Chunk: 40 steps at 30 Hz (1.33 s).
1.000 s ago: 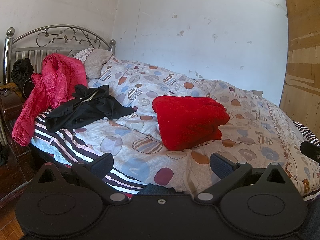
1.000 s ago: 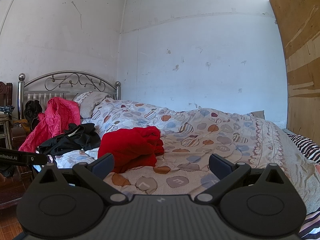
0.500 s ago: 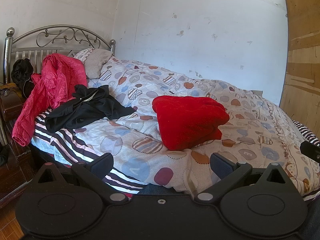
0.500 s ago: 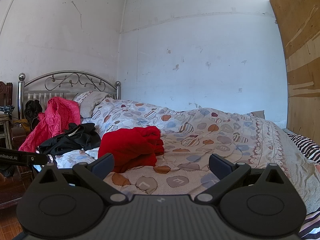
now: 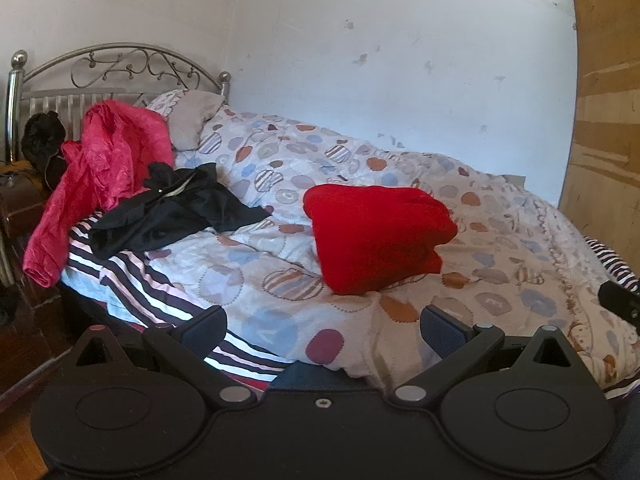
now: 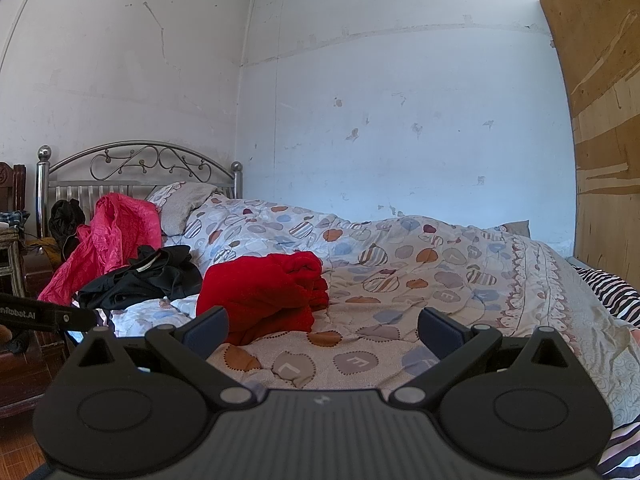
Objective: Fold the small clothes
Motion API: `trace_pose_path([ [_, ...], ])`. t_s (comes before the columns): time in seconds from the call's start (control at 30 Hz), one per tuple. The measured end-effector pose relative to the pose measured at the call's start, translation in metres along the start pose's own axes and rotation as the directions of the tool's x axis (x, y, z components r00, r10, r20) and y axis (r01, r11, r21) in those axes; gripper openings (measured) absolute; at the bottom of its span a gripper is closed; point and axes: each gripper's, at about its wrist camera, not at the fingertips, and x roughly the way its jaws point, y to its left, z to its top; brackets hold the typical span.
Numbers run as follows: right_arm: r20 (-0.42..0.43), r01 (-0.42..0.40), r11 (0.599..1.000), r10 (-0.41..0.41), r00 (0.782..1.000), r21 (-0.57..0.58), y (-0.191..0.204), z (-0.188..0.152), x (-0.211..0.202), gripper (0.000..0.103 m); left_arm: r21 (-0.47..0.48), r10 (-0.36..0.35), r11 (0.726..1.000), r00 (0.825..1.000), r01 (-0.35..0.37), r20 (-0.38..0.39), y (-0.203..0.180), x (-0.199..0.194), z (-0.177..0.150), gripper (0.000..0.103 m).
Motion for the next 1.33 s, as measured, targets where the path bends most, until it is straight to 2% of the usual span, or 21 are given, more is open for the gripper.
trace_pose_path([
  [0.57, -0.001, 0.0, 1.0, 0.0, 1.0, 0.0, 0.0, 0.0003, -0.0001, 0.103, -0.014, 0.015, 1.0, 1.0, -0.015, -0.021, 0.0061, 0.0006, 0.0046, 0.102],
  [1.33, -0.003, 0.0, 1.0, 0.0, 1.0, 0.0, -0.0001, 0.0006, 0.0001, 0.103, 0.002, -0.001, 1.0, 1.0, 0.001, -0.019, 0.002, 0.0037, 0.0061, 0.102],
])
